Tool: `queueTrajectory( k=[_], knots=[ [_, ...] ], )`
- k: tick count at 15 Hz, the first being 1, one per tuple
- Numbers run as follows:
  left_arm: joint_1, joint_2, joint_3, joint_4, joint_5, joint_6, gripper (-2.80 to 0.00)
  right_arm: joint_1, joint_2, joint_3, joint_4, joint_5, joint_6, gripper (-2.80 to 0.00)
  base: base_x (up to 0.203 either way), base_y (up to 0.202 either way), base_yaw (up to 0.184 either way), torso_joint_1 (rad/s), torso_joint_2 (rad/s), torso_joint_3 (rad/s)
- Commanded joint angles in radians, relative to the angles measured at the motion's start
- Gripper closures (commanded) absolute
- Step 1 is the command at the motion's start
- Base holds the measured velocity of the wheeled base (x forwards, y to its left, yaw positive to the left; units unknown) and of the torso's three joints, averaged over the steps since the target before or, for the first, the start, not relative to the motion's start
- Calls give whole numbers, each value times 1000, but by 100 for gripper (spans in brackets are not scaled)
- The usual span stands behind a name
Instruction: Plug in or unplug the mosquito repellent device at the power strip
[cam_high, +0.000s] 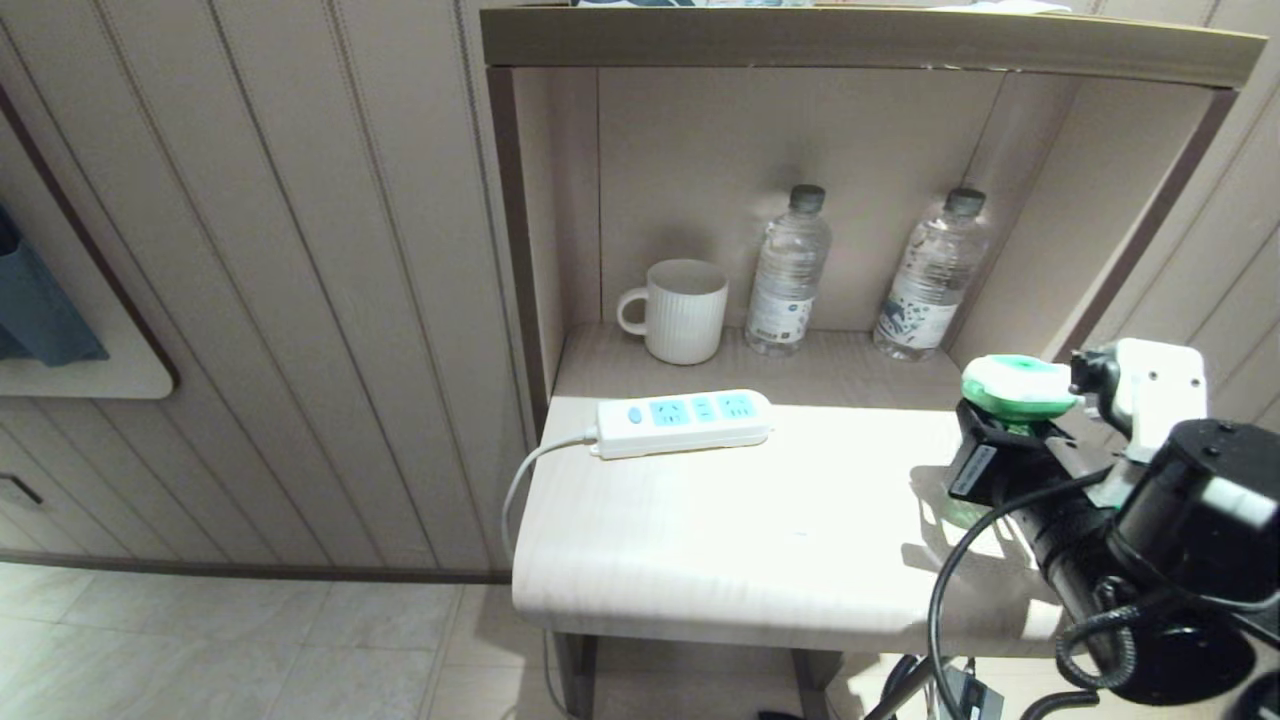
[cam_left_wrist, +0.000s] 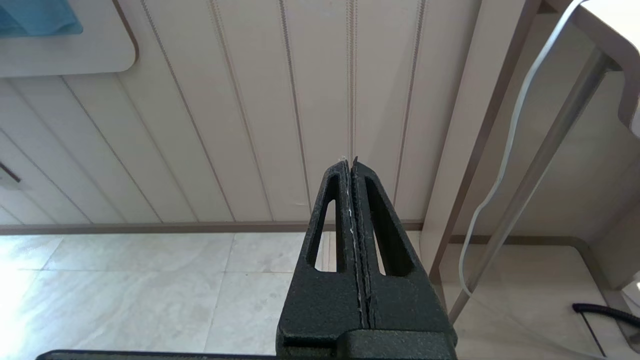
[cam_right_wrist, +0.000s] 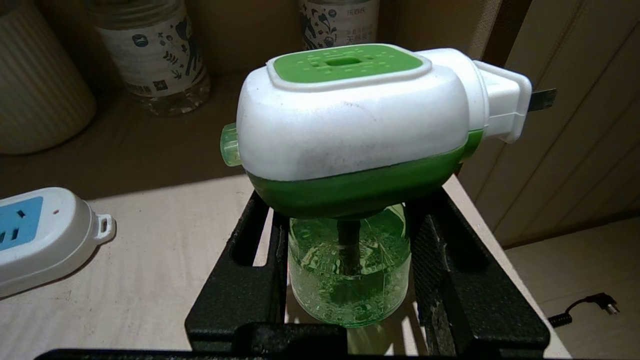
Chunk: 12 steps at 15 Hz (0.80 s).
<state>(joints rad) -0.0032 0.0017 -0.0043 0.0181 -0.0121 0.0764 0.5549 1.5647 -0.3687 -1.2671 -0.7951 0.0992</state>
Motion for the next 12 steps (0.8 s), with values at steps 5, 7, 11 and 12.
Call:
queueTrajectory(
  k=[5, 7, 11, 12],
  knots=[
    [0, 0, 0, 0, 0, 0, 0, 13, 234, -62, -137, -54, 13, 0, 0, 0, 0, 0, 0, 0],
    [0, 0, 0, 0, 0, 0, 0, 4, 237, -98, -131, -55, 2, 0, 0, 0, 0, 0, 0, 0],
    [0, 0, 0, 0, 0, 0, 0, -9, 290, -152, -130, -55, -8, 0, 0, 0, 0, 0, 0, 0],
    [0, 0, 0, 0, 0, 0, 0, -10, 301, -156, -131, -55, -8, 0, 0, 0, 0, 0, 0, 0]
  ],
)
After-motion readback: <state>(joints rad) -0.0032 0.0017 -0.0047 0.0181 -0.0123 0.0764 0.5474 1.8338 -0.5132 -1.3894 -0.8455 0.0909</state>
